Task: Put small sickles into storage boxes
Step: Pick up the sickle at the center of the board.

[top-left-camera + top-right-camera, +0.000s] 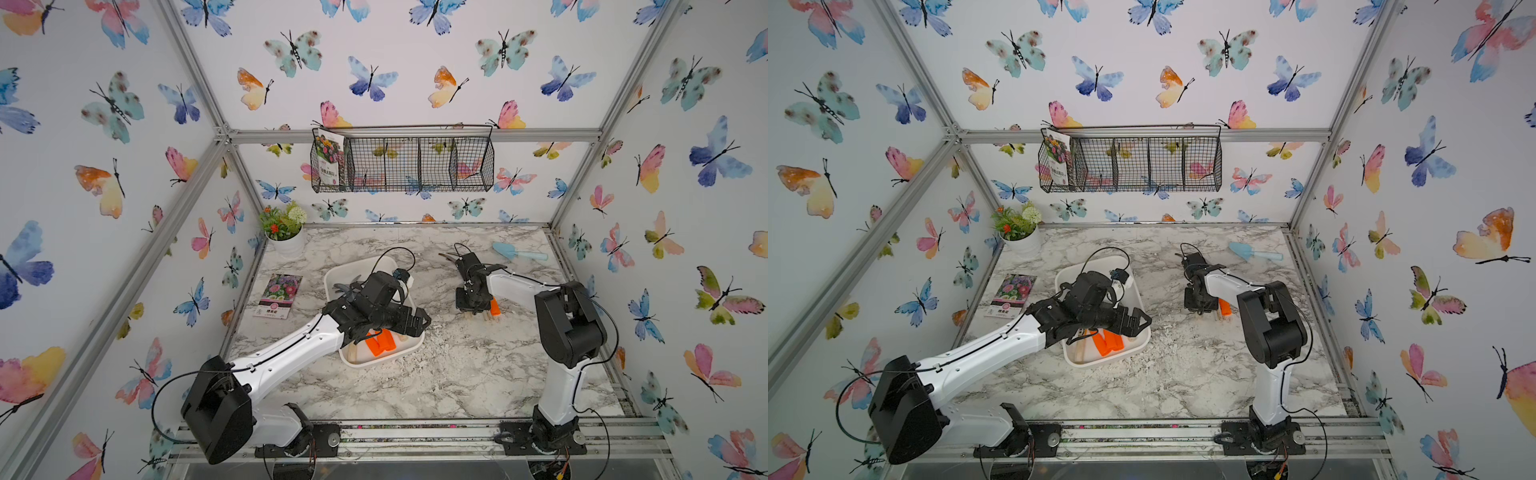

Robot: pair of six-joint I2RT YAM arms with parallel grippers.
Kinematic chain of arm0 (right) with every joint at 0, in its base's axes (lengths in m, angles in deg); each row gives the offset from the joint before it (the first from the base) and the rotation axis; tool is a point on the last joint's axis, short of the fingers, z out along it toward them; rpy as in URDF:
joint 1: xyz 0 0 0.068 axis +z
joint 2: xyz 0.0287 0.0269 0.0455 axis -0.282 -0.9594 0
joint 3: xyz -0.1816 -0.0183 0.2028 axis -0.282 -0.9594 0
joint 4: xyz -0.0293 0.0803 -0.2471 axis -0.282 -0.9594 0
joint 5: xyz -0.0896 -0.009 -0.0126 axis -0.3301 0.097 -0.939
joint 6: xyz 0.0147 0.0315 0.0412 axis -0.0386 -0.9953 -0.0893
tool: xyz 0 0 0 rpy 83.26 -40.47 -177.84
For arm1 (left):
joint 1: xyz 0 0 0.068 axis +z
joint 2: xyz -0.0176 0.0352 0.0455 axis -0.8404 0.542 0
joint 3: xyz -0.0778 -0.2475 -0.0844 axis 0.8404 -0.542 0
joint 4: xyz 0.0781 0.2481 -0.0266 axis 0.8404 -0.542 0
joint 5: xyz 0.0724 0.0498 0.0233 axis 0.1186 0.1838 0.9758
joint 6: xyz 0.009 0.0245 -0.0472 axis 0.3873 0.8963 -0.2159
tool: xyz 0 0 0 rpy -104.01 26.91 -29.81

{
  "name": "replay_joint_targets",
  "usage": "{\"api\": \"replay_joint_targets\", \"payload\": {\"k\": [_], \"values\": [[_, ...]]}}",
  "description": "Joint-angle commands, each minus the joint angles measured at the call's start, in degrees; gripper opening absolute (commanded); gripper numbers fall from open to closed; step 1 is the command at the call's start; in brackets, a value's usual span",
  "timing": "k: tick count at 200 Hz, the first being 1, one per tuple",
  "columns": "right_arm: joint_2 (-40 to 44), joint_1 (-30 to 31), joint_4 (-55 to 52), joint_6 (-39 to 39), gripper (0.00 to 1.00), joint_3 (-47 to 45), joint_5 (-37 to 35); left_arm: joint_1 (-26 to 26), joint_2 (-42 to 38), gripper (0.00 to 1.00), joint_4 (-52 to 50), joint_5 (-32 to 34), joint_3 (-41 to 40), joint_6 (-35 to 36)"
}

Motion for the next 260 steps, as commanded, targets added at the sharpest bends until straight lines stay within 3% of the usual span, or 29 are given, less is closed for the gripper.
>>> {"api": "replay_joint_targets", "payload": {"k": [1,147,260], "values": [[1.36,-0.03,-3.20,0.57,0.01,-1.71,1.52,-0.33,-1.91,0.98,-0.46,0.62,0.00,0.69],[12.29,3.87,-10.00,-2.23,0.01,0.81,2.36,-0.26,-8.19,0.98,-4.31,2.93,-0.93,-0.30],[14.51,16.06,-14.73,-8.85,0.01,6.98,-0.34,-0.26,-17.60,0.99,-10.41,6.13,-3.34,-2.25]]}}
